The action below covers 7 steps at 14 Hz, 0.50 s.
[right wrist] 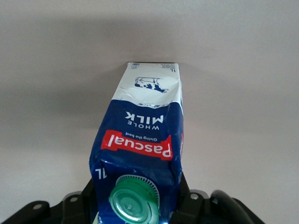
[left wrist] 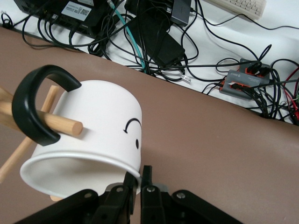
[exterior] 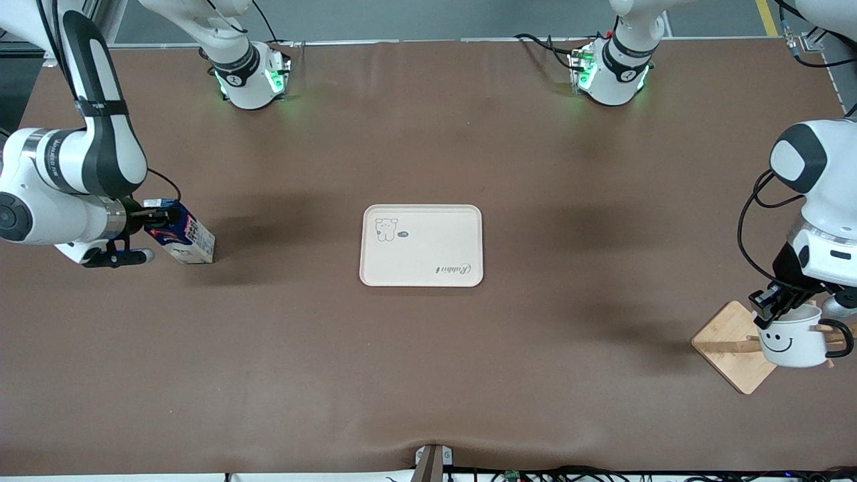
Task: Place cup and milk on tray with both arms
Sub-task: 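Close the right gripper on the milk carton while the left gripper grips the mug rim, then lift the mug off the stand peg with the left gripper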
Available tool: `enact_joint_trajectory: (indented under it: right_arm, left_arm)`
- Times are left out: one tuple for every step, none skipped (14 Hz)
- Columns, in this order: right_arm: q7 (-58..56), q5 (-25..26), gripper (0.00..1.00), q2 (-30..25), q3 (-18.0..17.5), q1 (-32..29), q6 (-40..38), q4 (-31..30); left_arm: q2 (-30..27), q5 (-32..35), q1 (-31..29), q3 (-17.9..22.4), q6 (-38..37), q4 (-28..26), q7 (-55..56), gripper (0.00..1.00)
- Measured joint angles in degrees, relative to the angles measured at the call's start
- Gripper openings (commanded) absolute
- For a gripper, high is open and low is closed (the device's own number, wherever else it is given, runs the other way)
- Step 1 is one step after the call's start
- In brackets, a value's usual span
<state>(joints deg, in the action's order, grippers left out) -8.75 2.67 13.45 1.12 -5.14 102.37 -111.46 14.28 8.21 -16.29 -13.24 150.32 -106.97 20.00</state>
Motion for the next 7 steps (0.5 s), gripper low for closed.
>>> enact_joint_trajectory:
  right_arm:
    - [0.0,-0.5,0.18,0.0,0.0,0.0,-0.9,0.8]
    - [0.0,-1.1,0.18,0.0,0.0,0.0,-2.1,1.8]
    - [0.0,-1.7,0.18,-0.1,-0.1,0.0,-3.2,2.8]
    - [0.0,-1.9,0.17,-0.1,-0.1,0.0,-4.2,3.7]
    - [0.0,-2.0,0.17,-0.1,-0.2,0.0,-5.0,4.6]
    - [0.0,-2.0,0.17,-0.1,-0.2,0.0,-5.7,5.4]
    - [0.0,-2.1,0.17,-0.1,-0.2,0.0,-6.7,6.4]
  left_arm:
    - [-0.4,0.5,0.0,-0.2,-0.4,0.0,0.0,0.00]
    - [-0.7,0.7,0.0,-0.6,-1.1,0.0,0.0,0.00]
    - [-1.1,0.7,0.0,-1.1,-1.8,0.1,0.0,0.00]
    - [-1.5,0.7,0.0,-1.7,-2.4,0.1,0.0,0.00]
    - [-2.0,0.8,0.0,-2.4,-3.3,0.1,0.0,0.00]
    - [-2.6,0.8,0.0,-3.2,-4.6,0.2,0.0,0.00]
    - [-3.2,0.8,0.0,-3.9,-6.4,0.3,0.0,0.00]
